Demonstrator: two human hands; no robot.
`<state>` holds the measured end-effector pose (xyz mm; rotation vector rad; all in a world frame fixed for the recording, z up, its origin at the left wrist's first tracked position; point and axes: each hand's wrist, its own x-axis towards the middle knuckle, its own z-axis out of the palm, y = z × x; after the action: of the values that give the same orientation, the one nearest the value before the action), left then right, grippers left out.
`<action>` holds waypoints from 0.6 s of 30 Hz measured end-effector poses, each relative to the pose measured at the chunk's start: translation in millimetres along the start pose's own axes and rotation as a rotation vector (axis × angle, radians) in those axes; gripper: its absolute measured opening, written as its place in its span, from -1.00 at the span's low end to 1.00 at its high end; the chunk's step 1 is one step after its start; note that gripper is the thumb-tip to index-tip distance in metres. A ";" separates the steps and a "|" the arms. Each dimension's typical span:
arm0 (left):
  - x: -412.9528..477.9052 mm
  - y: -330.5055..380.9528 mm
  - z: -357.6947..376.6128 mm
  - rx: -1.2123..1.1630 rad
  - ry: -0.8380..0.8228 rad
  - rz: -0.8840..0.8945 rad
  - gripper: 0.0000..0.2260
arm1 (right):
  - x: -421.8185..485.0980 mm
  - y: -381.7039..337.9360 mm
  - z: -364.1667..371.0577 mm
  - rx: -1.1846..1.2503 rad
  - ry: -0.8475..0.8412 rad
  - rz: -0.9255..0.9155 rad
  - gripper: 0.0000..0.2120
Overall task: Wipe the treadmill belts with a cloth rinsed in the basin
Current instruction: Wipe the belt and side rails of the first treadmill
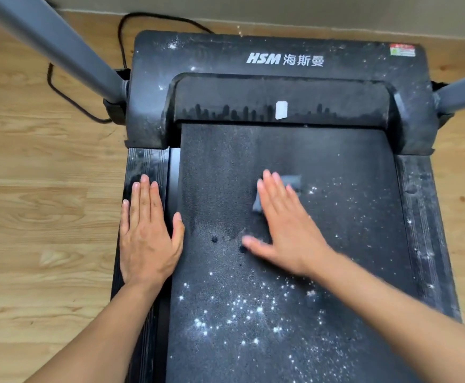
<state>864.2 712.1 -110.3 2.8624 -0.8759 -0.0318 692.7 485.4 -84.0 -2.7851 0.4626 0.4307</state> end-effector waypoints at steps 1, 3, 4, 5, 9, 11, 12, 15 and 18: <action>0.4 0.0 0.0 0.000 0.001 0.002 -0.33 | -22.7 -5.6 10.4 -0.024 -0.026 -0.025 0.06; 0.8 0.4 0.2 -0.001 -0.006 0.005 -0.32 | -42.7 -5.4 18.5 -0.076 -0.023 -0.076 0.03; 0.5 0.4 0.0 0.002 -0.008 0.002 -0.32 | -36.1 1.1 16.3 -0.086 -0.030 -0.084 0.03; 0.2 -0.1 -0.2 0.006 -0.007 0.000 -0.32 | -20.6 8.3 10.9 -0.081 -0.027 -0.071 0.03; 1.2 0.2 -0.2 0.016 -0.017 0.002 -0.32 | 76.7 44.2 -33.9 -0.030 0.124 0.109 0.07; 0.2 0.9 -0.8 0.019 -0.018 -0.005 -0.32 | 99.8 51.6 -44.9 -0.031 0.140 0.145 0.09; 0.1 1.3 -0.8 0.017 -0.016 -0.002 -0.32 | 98.8 50.8 -43.9 -0.018 0.143 0.149 0.09; -0.7 -0.1 0.0 0.011 -0.014 0.000 -0.32 | 51.2 36.4 -25.0 -0.012 0.110 0.102 0.09; 0.0 0.2 1.9 0.006 -0.014 0.006 -0.32 | -9.5 28.8 0.3 -0.086 0.019 0.038 0.09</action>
<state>863.9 711.6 -112.2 2.8684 -0.8884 -0.0486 673.9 461.9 -87.6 -2.8690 0.5141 0.4432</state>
